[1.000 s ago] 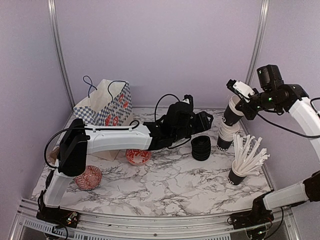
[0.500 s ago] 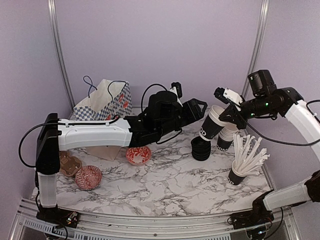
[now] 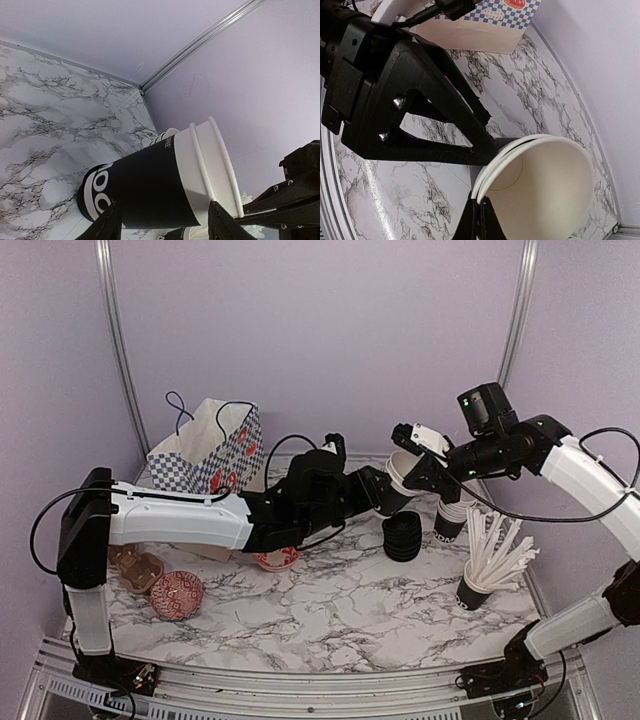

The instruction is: Pack the takeout coffee

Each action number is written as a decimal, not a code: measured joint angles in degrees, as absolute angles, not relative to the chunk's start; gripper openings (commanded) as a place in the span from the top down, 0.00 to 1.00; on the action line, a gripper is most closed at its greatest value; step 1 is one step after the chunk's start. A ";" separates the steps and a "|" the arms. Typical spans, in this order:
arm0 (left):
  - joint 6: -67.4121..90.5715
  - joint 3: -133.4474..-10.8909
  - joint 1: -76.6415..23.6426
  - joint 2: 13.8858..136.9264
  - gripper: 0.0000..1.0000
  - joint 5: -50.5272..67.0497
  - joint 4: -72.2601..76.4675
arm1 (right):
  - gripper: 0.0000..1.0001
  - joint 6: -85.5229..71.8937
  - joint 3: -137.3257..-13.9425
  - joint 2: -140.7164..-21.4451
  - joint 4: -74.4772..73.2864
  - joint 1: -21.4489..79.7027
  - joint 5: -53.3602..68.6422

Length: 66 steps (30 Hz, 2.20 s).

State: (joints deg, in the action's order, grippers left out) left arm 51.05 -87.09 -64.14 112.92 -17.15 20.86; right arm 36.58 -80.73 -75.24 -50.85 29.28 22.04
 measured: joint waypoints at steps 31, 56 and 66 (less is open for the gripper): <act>62.76 -64.95 -62.15 99.90 0.54 -22.55 22.92 | 1.00 32.69 -79.26 -89.89 -36.97 38.79 18.48; 64.73 -72.01 -56.86 110.02 0.59 -16.23 26.06 | 1.00 33.36 -79.68 -91.81 -34.02 39.70 10.79; 63.77 -77.21 -52.80 116.51 0.60 -14.02 26.39 | 1.00 34.92 -81.23 -95.70 -33.61 39.24 7.40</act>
